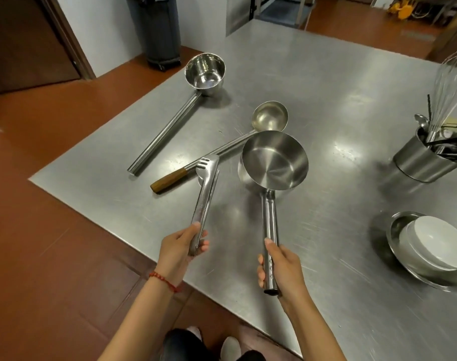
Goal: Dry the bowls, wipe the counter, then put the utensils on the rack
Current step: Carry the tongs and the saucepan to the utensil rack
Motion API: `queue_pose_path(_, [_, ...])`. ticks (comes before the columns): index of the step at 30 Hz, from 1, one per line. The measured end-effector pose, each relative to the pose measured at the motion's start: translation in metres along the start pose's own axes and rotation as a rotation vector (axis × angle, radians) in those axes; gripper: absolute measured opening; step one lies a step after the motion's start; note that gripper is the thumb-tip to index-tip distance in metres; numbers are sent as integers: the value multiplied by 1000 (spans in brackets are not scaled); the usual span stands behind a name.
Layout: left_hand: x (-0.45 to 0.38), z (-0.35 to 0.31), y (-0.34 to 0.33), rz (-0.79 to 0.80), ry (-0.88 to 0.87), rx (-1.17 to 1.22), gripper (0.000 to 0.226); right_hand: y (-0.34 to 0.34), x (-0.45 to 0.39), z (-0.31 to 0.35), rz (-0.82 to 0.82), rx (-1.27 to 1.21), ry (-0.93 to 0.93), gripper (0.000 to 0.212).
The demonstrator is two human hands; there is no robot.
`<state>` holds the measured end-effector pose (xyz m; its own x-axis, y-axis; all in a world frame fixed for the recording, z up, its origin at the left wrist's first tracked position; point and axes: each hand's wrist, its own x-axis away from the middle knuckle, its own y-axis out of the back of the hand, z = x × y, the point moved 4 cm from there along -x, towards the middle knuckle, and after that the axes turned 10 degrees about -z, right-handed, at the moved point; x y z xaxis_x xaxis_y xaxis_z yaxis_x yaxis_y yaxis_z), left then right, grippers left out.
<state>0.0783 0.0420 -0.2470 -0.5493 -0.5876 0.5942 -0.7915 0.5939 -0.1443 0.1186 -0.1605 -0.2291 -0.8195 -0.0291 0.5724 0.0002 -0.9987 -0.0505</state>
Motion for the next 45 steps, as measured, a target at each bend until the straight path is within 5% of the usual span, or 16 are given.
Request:
queue_pose_path(10, [-8,-36,119,-277,-127,177,23,-113,35,5,256,209,90,25])
queue_pose_path(27, [-92,-151,443,-665,-191,450,18,-486,107,-77,693,448,72,24])
queue_pose_path(45, [-297,-347,586,-889,-257,595,17,-853,33,-42,950,578,115,23])
